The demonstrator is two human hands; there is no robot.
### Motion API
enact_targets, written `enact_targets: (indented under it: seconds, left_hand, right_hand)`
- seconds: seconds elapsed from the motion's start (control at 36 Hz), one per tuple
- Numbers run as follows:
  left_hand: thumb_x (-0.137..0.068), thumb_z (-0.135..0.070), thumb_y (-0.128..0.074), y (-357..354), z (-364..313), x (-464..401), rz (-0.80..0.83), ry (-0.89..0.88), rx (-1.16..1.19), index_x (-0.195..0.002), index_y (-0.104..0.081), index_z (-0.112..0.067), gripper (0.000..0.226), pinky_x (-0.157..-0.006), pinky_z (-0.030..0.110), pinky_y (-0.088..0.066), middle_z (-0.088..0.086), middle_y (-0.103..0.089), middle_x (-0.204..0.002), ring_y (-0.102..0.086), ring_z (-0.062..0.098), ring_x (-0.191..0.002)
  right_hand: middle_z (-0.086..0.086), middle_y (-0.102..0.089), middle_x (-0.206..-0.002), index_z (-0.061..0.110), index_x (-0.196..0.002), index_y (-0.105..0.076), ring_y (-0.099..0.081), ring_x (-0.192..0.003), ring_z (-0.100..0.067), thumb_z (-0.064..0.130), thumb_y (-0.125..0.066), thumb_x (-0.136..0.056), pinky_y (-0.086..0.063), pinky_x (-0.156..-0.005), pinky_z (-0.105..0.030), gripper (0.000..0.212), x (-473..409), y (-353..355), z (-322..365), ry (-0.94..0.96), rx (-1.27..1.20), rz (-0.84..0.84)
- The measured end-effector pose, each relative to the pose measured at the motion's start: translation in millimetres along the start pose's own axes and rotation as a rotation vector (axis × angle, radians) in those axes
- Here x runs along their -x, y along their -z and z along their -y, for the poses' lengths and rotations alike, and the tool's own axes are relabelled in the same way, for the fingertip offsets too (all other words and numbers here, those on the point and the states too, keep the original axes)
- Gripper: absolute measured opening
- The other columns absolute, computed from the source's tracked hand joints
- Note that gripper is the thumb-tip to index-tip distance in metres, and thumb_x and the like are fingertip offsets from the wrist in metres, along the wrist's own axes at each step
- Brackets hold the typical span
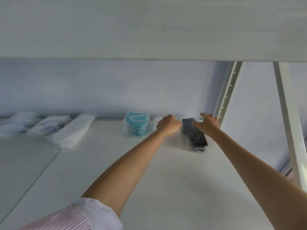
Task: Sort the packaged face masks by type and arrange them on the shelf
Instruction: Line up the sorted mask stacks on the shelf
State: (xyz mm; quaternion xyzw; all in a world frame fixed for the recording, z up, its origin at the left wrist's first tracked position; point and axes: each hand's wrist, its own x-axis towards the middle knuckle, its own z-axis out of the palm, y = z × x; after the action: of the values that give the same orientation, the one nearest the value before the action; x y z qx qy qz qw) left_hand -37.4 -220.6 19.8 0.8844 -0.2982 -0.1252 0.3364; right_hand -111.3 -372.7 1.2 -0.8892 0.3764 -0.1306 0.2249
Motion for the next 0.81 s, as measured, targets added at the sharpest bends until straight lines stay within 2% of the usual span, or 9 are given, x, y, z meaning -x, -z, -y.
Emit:
enact_targets:
  seconds: [0.11, 0.14, 0.25, 0.31, 0.42, 0.56, 0.64, 0.69, 0.81]
  left_hand:
    - [-0.085, -0.017, -0.050, 46.8, 22.0, 7.1, -0.110, -0.080, -0.124, -0.063, -0.052, -0.011, 0.022, -0.064, 0.030, -0.037, 0.018, -0.067, -0.089, -0.061, 0.037, -0.087]
    - [-0.086, -0.017, -0.048, 57.0, 31.4, 7.7, -0.137, -0.095, -0.172, -0.065, -0.053, -0.012, 0.022, -0.065, 0.029, -0.036, 0.017, -0.067, -0.090, -0.060, 0.037, -0.087]
    - [-0.092, -0.025, -0.046, 98.3, 74.7, 11.9, -0.233, -0.109, -0.363, -0.103, -0.071, -0.019, 0.028, -0.079, 0.029, -0.042, 0.007, -0.068, -0.108, -0.060, 0.032, -0.101]
    - [-0.094, -0.026, -0.044, 118.4, 98.5, 17.2, -0.266, -0.097, -0.430, -0.107, -0.070, -0.021, 0.029, -0.079, 0.030, -0.041, 0.007, -0.067, -0.111, -0.060, 0.031, -0.103]
    - [-0.092, -0.023, -0.043, 154.8, 148.1, 32.3, -0.301, -0.064, -0.533, -0.092, -0.068, -0.013, 0.026, -0.068, 0.029, -0.038, 0.010, -0.067, -0.098, -0.060, 0.034, -0.093]
    - [-0.089, -0.019, -0.045, 197.0, 206.0, 47.7, -0.305, 0.008, -0.554, -0.087, -0.068, -0.012, 0.024, -0.067, 0.031, -0.042, 0.011, -0.069, -0.090, -0.056, 0.032, -0.078]
    - [-0.092, -0.024, -0.046, 218.8, 239.0, 52.7, -0.315, 0.032, -0.561, -0.088, -0.067, -0.011, 0.025, -0.073, 0.031, -0.045, 0.011, -0.069, -0.097, -0.060, 0.034, -0.089]
    - [-0.094, -0.027, -0.046, 232.5, 259.0, 55.5, -0.295, 0.043, -0.547, -0.100, -0.071, -0.016, 0.028, -0.080, 0.031, -0.046, 0.008, -0.069, -0.106, -0.061, 0.032, -0.100]
    - [-0.095, -0.028, -0.046, 258.0, 293.9, 54.9, -0.235, 0.069, -0.506, -0.106, -0.071, -0.018, 0.028, -0.084, 0.032, -0.047, 0.008, -0.069, -0.108, -0.061, 0.031, -0.102]
  right_hand:
    - [-0.012, -0.040, -0.143, 0.016, -0.140, -0.044, -0.032, -0.132, -0.032, 0.034, -0.048, -0.094, -0.029, -0.107, -0.042, 0.049, 12.4, 1.9, 43.4, 0.223, 0.184, -0.060]
    - [-0.011, -0.042, -0.142, 0.016, -0.139, -0.046, -0.035, -0.130, -0.031, 0.033, -0.046, -0.095, -0.030, -0.105, -0.041, 0.047, 16.5, 0.4, 55.2, 0.268, 0.231, -0.060]
    - [-0.010, -0.044, -0.141, 0.015, -0.138, -0.046, -0.038, -0.129, -0.029, 0.035, -0.042, -0.097, -0.031, -0.104, -0.039, 0.046, 32.9, -16.3, 102.3, 0.418, 0.330, -0.018]
    - [-0.010, -0.044, -0.141, 0.014, -0.138, -0.046, -0.039, -0.128, -0.029, 0.037, -0.042, -0.097, -0.032, -0.104, -0.039, 0.047, 42.4, -28.6, 126.4, 0.466, 0.333, 0.019]
    - [-0.011, -0.045, -0.138, 0.014, -0.137, -0.047, -0.040, -0.127, -0.029, 0.035, -0.042, -0.096, -0.032, -0.102, -0.038, 0.046, 63.0, -58.1, 173.6, 0.518, 0.346, 0.103]
    - [-0.012, -0.043, -0.140, 0.013, -0.136, -0.049, -0.038, -0.129, -0.031, 0.037, -0.044, -0.096, -0.031, -0.105, -0.039, 0.047, 83.3, -101.0, 227.2, 0.539, 0.372, 0.166]
    - [-0.012, -0.043, -0.139, 0.011, -0.134, -0.050, -0.038, -0.130, -0.031, 0.038, -0.044, -0.096, -0.031, -0.105, -0.040, 0.046, 94.0, -124.6, 255.1, 0.530, 0.352, 0.180]
    - [-0.012, -0.044, -0.140, 0.012, -0.135, -0.049, -0.038, -0.131, -0.031, 0.037, -0.044, -0.097, -0.031, -0.106, -0.040, 0.046, 100.8, -138.2, 272.0, 0.521, 0.336, 0.193]
    - [-0.011, -0.043, -0.142, 0.013, -0.136, -0.049, -0.037, -0.133, -0.031, 0.037, -0.043, -0.097, -0.031, -0.108, -0.040, 0.046, 109.3, -164.2, 302.8, 0.468, 0.291, 0.209]
